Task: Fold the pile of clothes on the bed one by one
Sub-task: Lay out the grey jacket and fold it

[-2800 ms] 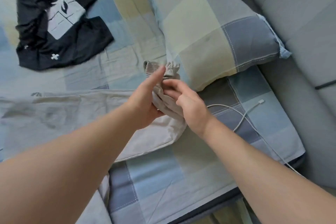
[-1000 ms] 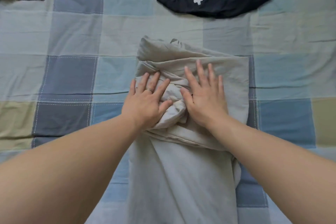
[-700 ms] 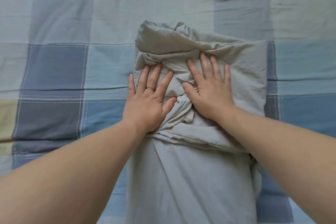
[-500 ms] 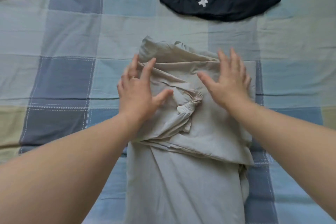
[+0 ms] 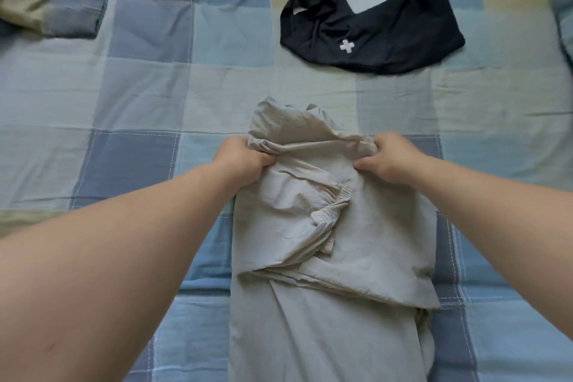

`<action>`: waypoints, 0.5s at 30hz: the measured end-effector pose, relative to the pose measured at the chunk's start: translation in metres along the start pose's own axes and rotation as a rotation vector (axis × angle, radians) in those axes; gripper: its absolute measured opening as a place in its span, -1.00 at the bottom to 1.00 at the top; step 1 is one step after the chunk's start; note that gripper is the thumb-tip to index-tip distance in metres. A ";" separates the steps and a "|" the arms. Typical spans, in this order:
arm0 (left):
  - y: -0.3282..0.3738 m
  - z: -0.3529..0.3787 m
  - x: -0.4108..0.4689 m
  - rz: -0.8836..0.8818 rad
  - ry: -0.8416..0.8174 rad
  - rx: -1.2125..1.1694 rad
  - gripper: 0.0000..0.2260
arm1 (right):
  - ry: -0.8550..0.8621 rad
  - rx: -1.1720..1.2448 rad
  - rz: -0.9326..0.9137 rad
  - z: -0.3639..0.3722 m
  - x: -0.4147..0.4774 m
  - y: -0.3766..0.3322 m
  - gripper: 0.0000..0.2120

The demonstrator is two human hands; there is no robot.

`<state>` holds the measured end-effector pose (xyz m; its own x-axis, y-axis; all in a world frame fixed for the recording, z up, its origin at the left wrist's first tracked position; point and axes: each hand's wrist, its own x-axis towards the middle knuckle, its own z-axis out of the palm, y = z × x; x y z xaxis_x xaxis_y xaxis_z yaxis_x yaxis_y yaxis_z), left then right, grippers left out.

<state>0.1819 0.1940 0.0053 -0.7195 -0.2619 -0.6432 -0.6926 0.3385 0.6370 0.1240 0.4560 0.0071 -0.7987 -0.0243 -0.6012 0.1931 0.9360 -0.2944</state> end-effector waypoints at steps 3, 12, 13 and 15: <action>0.012 -0.009 0.005 0.060 0.069 -0.014 -0.91 | 0.077 0.081 -0.033 -0.011 0.006 -0.015 -0.84; 0.110 -0.079 0.075 0.288 0.367 0.028 -0.60 | 0.537 0.352 -0.117 -0.080 0.054 -0.121 -0.82; 0.109 -0.081 0.077 0.287 0.390 0.068 -0.45 | 0.522 0.318 -0.163 -0.075 0.056 -0.125 -0.68; 0.094 -0.077 0.070 0.273 0.365 0.235 -0.30 | 0.416 0.161 -0.193 -0.054 0.049 -0.123 -0.41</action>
<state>0.0627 0.1379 0.0523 -0.8725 -0.4198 -0.2502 -0.4772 0.6215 0.6213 0.0306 0.3590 0.0541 -0.9824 -0.0190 -0.1856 0.0782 0.8611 -0.5023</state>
